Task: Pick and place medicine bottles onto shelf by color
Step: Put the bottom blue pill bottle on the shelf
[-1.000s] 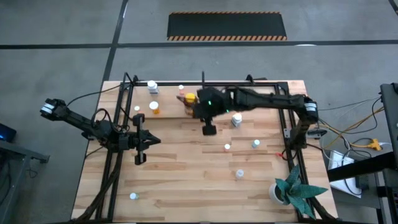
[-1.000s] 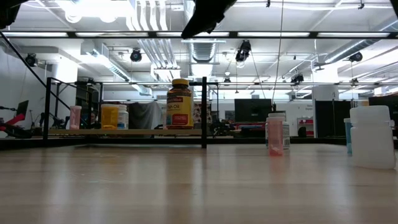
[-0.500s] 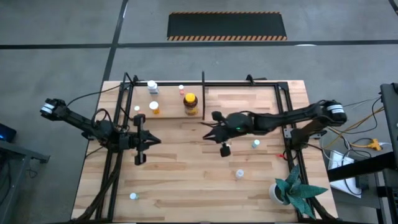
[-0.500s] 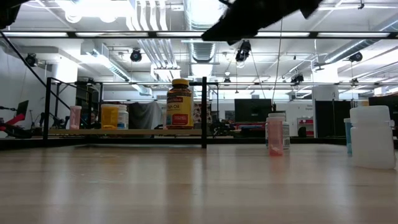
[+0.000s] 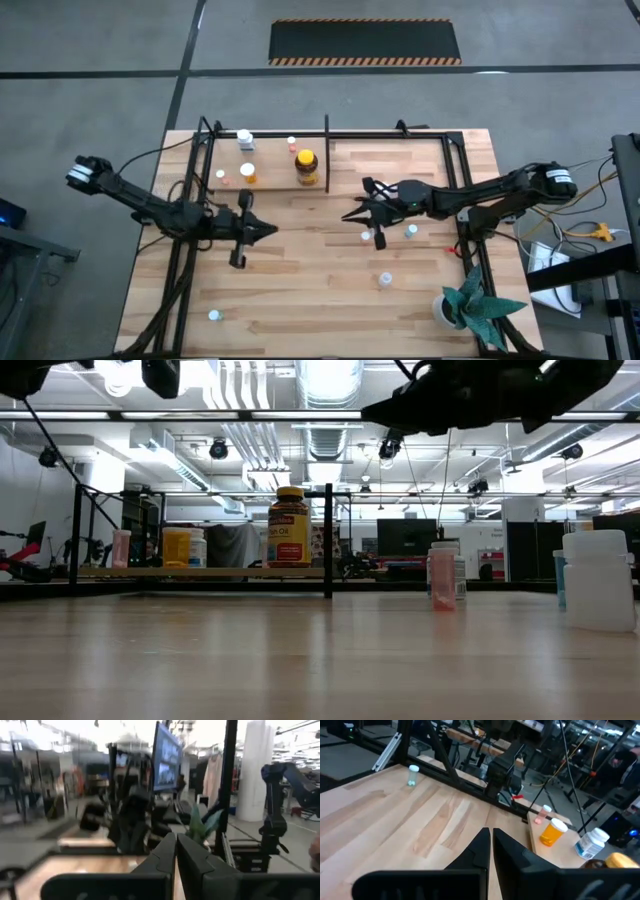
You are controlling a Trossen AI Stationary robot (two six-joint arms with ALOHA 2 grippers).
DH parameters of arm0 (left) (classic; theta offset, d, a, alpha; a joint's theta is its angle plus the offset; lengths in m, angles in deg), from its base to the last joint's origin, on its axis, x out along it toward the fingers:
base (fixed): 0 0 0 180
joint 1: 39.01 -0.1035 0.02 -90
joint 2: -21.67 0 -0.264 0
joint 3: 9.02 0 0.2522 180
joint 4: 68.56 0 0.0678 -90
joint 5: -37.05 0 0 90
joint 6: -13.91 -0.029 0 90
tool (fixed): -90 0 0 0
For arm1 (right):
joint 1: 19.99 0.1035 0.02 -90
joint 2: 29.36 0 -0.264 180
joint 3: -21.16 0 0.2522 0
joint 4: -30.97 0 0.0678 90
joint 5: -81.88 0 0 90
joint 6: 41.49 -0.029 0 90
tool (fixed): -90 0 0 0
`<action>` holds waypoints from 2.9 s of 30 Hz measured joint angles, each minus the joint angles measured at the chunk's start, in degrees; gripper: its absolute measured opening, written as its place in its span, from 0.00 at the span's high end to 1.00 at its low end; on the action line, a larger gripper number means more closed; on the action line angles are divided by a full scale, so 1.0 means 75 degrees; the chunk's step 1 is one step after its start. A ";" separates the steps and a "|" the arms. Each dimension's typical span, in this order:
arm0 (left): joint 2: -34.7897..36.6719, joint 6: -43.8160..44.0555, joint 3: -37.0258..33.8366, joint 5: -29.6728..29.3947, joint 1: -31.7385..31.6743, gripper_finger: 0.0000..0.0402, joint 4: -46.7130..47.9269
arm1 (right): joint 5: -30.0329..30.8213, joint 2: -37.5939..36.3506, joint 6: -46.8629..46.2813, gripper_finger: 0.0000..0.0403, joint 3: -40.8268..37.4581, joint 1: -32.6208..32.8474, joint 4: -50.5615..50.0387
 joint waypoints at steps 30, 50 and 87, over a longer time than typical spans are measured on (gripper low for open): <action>-0.5458 1.0312 0.8640 0.3391 0.2470 1.00 1.4645 | 0.0085 -0.0187 0.0229 0.97 -0.0183 0.0000 -0.1264; -0.5777 1.5513 0.7016 0.3868 0.4092 0.59 1.4191 | 0.0026 -0.0184 0.0249 0.97 -0.0225 0.0000 -0.1273; -0.6065 1.5931 0.5673 0.3852 0.4380 0.62 1.3332 | 0.0025 -0.0181 0.0243 0.97 -0.0231 0.0000 -0.1276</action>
